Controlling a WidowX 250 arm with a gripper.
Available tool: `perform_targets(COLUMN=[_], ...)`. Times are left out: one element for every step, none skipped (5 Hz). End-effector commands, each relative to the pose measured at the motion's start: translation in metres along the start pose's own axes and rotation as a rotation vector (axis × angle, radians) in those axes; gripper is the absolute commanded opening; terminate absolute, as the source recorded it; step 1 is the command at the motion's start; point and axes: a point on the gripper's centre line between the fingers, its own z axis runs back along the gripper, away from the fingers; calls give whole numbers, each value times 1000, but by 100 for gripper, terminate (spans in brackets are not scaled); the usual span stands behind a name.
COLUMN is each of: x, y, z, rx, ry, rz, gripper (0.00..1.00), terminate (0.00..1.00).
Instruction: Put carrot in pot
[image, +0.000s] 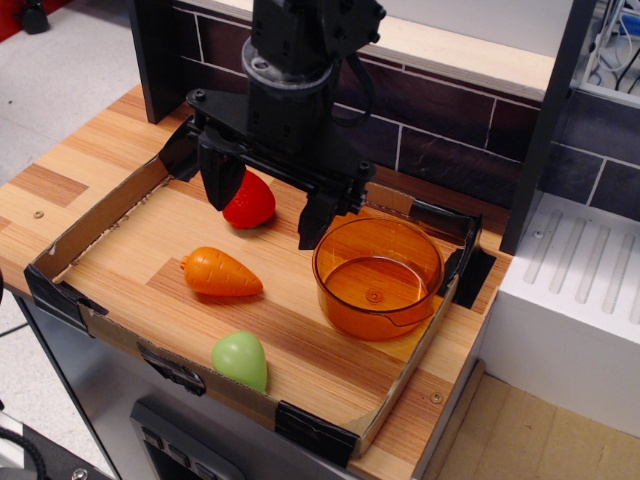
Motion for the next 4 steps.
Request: perform_targets(x=[0, 2, 6, 10], y=[0, 14, 37, 52], z=[0, 1, -5, -23], rx=[0, 31, 17, -59], ry=[0, -12, -36, 0], rz=[0, -69, -256, -493], gripper=[100, 100, 100, 100], terminate=[0, 0, 0, 0])
